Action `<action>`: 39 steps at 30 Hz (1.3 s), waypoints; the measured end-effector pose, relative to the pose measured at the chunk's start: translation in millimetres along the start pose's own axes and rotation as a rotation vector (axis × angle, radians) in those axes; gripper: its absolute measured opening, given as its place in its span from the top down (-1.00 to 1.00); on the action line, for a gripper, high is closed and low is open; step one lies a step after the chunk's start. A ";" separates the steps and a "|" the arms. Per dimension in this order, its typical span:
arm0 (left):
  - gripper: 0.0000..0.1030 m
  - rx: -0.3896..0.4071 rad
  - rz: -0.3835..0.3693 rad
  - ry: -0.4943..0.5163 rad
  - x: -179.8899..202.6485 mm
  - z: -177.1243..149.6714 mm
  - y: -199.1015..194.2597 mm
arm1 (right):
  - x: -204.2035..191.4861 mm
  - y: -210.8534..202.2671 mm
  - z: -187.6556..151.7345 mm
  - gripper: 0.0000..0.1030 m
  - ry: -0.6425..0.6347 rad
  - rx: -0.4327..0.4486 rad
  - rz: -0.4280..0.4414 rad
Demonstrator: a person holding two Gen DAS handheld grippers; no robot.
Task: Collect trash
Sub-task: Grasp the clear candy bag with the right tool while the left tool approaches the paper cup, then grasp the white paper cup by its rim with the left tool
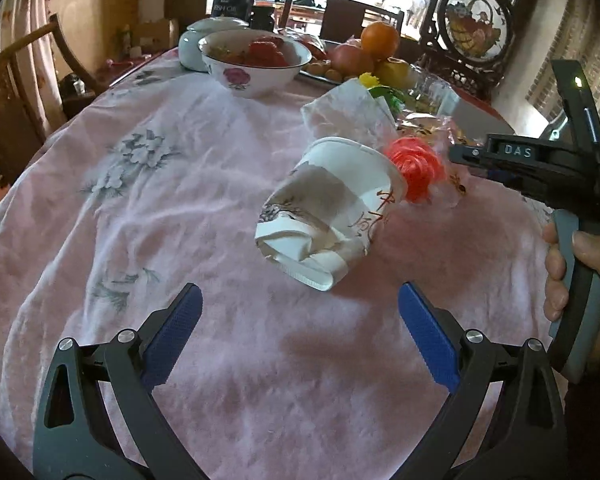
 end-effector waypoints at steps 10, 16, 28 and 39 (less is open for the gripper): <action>-0.84 0.055 0.035 0.017 -1.5 5.1 -7.1 | 28.4 -72.7 -22.0 0.66 0.124 0.137 0.060; -0.84 0.088 0.069 0.085 11.2 8.1 -17.5 | 42.8 -94.9 -46.4 0.66 0.192 0.177 0.089; -0.84 0.113 0.116 0.117 27.1 48.5 -29.8 | 73.3 -142.7 -43.7 0.67 0.252 0.345 0.156; -0.84 0.018 0.112 0.112 40.5 71.8 2.8 | 77.5 -132.8 -45.8 0.67 0.253 0.315 0.152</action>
Point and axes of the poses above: each gripper's, at about its wrist camera, not at the fingertips, and y roughly the way its jaws point, x to its right, z to its top, the point moved 10 cm from there along y, roughly the way its jaws point, and after that the axes turned 5 degrees about -y, right-handed, at the moved point
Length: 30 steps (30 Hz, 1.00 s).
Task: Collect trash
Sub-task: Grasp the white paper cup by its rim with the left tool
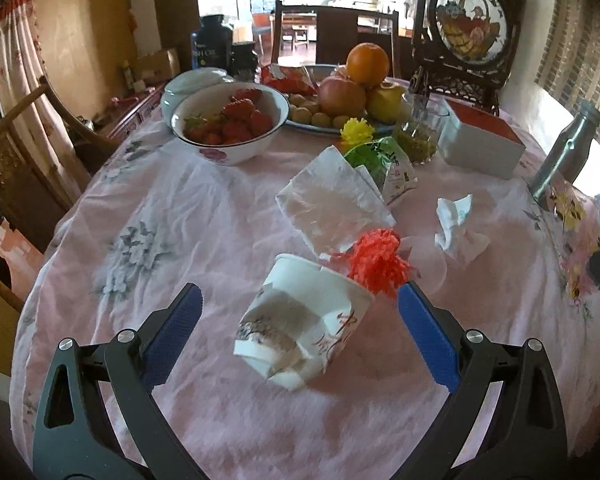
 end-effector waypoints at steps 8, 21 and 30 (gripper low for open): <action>-0.84 -0.046 0.080 0.040 8.2 1.8 27.8 | -4.0 0.5 -0.1 0.66 0.000 -0.005 0.024; -0.84 -0.098 0.235 0.107 -34.7 -45.1 21.3 | -8.7 -5.6 0.1 0.66 -0.012 0.006 0.043; -0.84 -0.067 0.338 0.035 -104.3 -67.9 -14.2 | -20.6 -0.6 -4.2 0.66 -0.053 -0.015 0.060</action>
Point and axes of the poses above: each gripper's, at about its wrist camera, not at the fingertips, and y roughly the way its jaws point, x to its right, z to its top, the point moved 10 cm from there along y, roughly the way its jaws point, and after that the axes turned 5 degrees about -y, right-handed, at the moved point
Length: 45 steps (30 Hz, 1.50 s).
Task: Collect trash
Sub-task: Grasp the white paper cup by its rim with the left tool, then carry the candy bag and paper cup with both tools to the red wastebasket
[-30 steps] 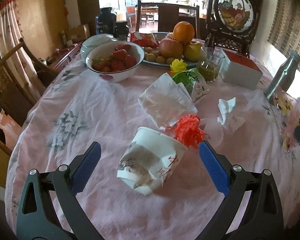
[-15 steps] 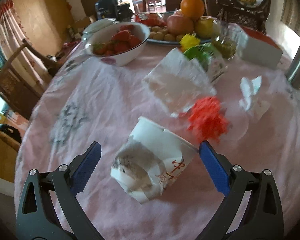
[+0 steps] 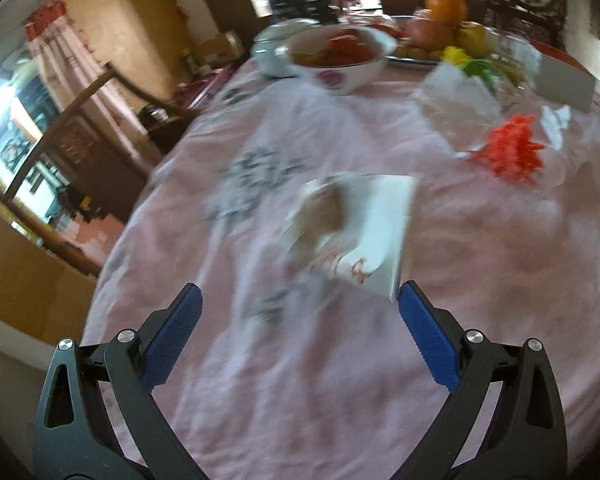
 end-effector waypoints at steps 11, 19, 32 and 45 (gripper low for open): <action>-0.83 0.001 -0.066 -0.047 11.0 5.0 12.6 | -4.0 8.5 -7.1 0.66 -0.021 -0.032 -0.004; 0.45 -0.057 -0.094 -0.083 13.4 -0.4 27.7 | -6.5 9.7 -7.3 0.66 -0.029 -0.038 -0.003; 0.81 0.054 -0.168 -0.139 -17.1 -8.8 -21.6 | -19.5 25.9 -21.0 0.66 -0.110 -0.088 -0.038; 0.81 0.145 -0.170 -0.227 -92.5 -57.7 -86.8 | -100.2 8.3 -60.8 0.67 -0.279 -0.169 -0.021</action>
Point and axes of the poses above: each gripper's, at about its wrist camera, not at the fingertips, and y roughly the way its jaws point, x to its right, z to its top, the point moved 10 cm from there along y, roughly the way its jaws point, and after that the axes turned 5 degrees about -y, right-handed, at the moved point
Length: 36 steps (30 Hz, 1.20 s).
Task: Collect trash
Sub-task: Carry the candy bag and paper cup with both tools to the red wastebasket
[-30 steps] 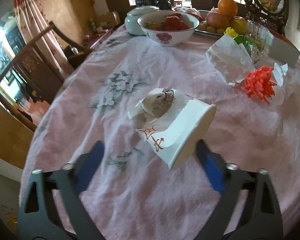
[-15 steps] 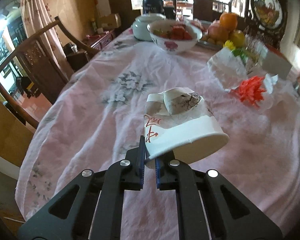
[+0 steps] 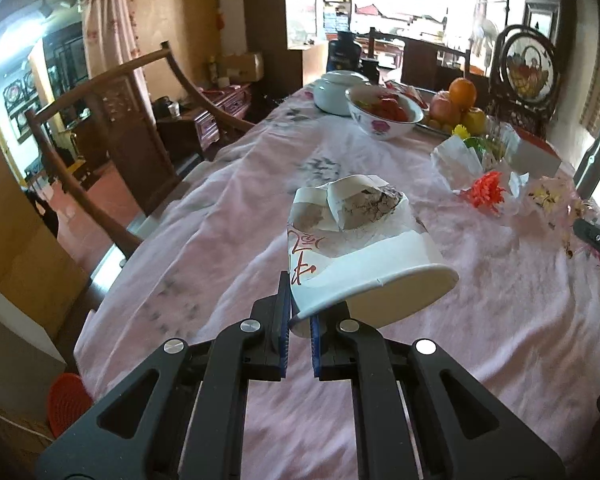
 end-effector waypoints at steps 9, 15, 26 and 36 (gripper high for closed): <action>0.82 0.008 -0.003 -0.077 -53.3 -34.4 -27.9 | -97.6 -10.6 -39.0 0.67 -0.127 -0.048 0.105; 0.82 0.022 0.033 -0.147 -109.2 -60.1 -50.4 | -167.7 -6.0 -65.5 0.67 -0.210 -0.089 0.184; 0.82 0.030 0.167 -0.341 -245.7 -110.9 -84.3 | -329.2 -9.0 -100.1 0.67 -0.407 -0.123 0.385; 0.82 0.036 0.340 -0.505 -361.6 -162.4 -119.5 | -477.1 -6.7 -157.3 0.67 -0.587 -0.229 0.587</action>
Point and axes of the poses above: each gripper's, at about its wrist camera, not at the fingertips, and y roughly the way its jaws point, x to its right, z to its top, the point moved 10 cm from there along y, roughly the way its jaws point, and after that the axes turned 5 degrees about -y, right-handed, at the moved point
